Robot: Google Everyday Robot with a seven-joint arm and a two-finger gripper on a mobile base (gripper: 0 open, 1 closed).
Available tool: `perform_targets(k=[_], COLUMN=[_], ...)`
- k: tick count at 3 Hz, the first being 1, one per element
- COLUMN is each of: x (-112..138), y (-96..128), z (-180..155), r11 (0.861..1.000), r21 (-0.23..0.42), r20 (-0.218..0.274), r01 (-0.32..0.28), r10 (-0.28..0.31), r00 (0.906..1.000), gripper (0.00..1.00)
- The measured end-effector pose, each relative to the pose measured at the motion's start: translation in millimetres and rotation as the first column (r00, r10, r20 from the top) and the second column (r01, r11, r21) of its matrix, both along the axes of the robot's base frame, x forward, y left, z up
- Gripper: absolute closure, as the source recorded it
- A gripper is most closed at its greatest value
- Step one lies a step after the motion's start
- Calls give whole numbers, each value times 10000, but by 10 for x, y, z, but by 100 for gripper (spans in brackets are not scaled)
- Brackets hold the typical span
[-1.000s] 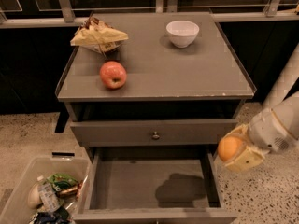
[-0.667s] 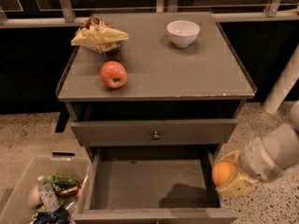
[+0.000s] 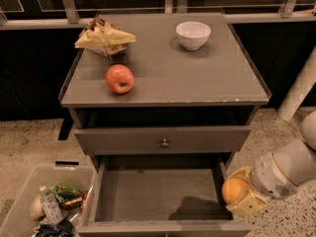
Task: Place orange into middle drawer
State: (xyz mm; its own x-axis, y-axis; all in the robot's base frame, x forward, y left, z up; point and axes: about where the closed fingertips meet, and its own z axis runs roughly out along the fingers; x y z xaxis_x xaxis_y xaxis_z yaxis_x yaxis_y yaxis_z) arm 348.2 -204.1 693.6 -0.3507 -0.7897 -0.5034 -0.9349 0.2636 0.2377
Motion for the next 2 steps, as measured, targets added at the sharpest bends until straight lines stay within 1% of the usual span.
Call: perform_targets(k=[1,2], x=[27,92], y=[276,777], z=[-342,-800], r11=[9971,9908], r21=[505,906], r20=[-632,-1123], r01=[-572,-1005], r10=[603,1104], r00=[9962,9875], gripper=[100,100])
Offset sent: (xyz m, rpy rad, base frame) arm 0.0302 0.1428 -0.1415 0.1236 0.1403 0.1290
